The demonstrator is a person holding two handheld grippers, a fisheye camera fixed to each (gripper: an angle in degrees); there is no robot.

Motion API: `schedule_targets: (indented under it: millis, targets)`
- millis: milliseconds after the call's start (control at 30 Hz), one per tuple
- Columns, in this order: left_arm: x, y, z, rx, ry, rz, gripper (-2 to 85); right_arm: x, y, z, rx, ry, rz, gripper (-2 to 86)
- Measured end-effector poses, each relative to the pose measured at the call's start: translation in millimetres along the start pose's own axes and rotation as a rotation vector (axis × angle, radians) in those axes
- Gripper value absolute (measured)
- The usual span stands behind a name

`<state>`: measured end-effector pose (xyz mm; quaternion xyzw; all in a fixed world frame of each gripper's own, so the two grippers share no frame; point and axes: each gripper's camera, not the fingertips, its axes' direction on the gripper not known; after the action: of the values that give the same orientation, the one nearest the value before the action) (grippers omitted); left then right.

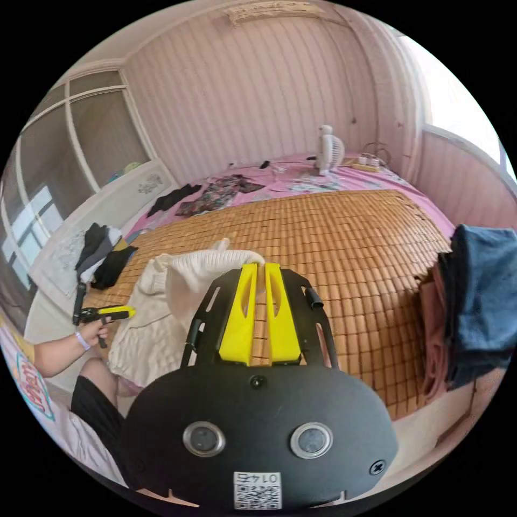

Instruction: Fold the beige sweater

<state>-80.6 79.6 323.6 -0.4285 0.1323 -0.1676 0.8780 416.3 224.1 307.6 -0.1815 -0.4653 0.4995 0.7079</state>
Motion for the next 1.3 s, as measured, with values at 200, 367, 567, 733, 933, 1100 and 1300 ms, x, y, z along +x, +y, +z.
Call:
schedule_targets:
  millis: [200,367,567,733,933,1100,1300]
  targets:
    - [60,-23,-14,0.118,0.079,0.142,7.5,62,40,-19,-0.01,0.195,0.251,6.4]
    - [117,-65,31,0.053,0.08,0.224,8.3,22,63,26,-0.149,0.027,0.182,7.6]
    - [121,-81,55,-0.047,-0.032,0.322,5.5,-19,83,64,-0.308,-0.055,0.087,7.7]
    - [38,-58,-41,0.219,0.092,0.103,1.9,-16,87,59,-0.321,-0.071,0.089,7.7]
    - [-155,51,-173,0.422,-0.166,-0.361,3.0,-18,76,47,-0.32,-0.08,0.028,7.8]
    - [-250,143,-216,0.382,-0.419,-0.656,3.9,-48,43,61,-0.325,-0.128,-0.11,8.2]
    - [-241,132,-192,0.347,-0.342,-0.522,5.2,-78,-19,103,-0.354,-0.112,-0.189,9.9]
